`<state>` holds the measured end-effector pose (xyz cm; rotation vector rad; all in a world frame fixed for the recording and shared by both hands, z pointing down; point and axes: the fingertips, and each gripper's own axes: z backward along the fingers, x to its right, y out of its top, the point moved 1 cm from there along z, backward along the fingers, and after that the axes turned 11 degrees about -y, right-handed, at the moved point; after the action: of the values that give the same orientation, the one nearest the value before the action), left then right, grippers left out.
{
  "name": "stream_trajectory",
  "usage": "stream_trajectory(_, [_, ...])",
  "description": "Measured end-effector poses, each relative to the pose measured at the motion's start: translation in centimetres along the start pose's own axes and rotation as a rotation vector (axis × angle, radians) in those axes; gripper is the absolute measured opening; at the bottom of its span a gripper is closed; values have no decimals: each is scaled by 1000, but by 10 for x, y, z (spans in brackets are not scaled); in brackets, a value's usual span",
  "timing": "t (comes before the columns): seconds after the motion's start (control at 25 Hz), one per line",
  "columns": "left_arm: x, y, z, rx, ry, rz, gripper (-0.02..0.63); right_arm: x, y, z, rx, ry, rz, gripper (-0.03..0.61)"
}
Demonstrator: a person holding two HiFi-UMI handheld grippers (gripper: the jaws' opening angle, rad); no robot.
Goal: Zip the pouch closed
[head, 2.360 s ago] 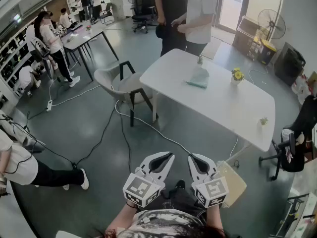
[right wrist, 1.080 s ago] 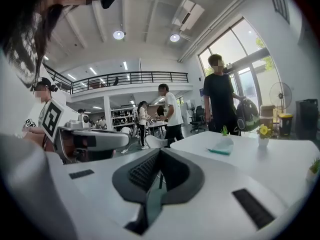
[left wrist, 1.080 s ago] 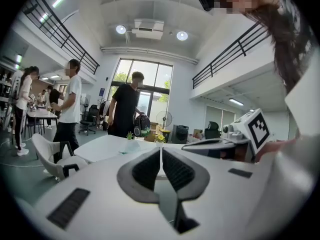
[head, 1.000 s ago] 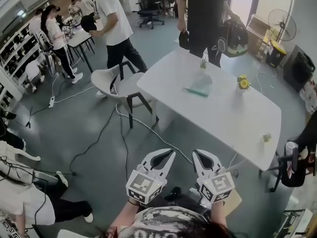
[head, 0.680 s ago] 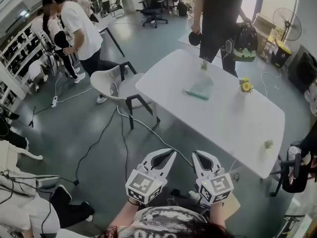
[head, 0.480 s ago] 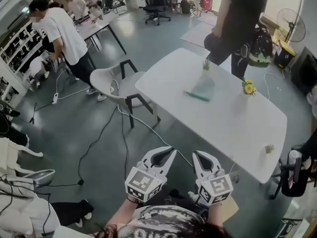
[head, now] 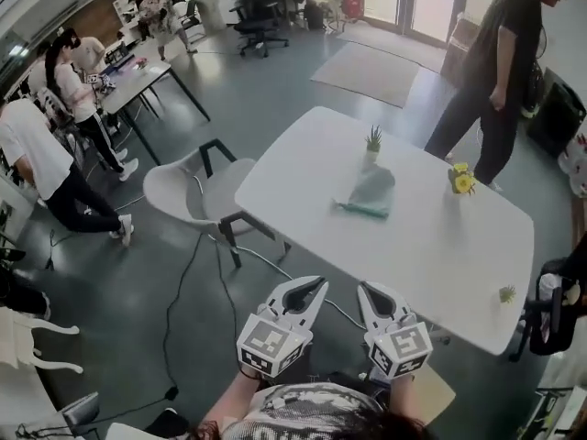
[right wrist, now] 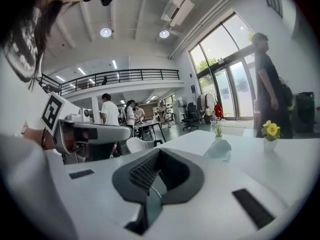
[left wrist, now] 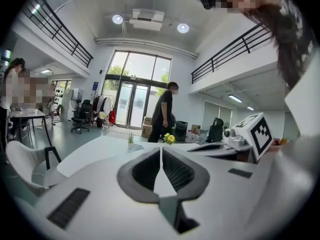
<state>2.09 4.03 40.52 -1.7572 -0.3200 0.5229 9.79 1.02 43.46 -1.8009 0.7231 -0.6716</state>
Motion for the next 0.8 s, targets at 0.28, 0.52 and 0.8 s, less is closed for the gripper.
stream_trajectory(0.28, [-94,28,-20,-27,-84,-6,21,-5,36,-97,-30,-41,3,-8])
stream_trajectory(0.52, [-161,30,-36,-58,-137,4,21,-10,53,-155,-57,-77,1,-8])
stream_trajectory(0.8, [-205,21,-66,-118,-237,-47,21,12,47,-187,-93,-193,-52,-8])
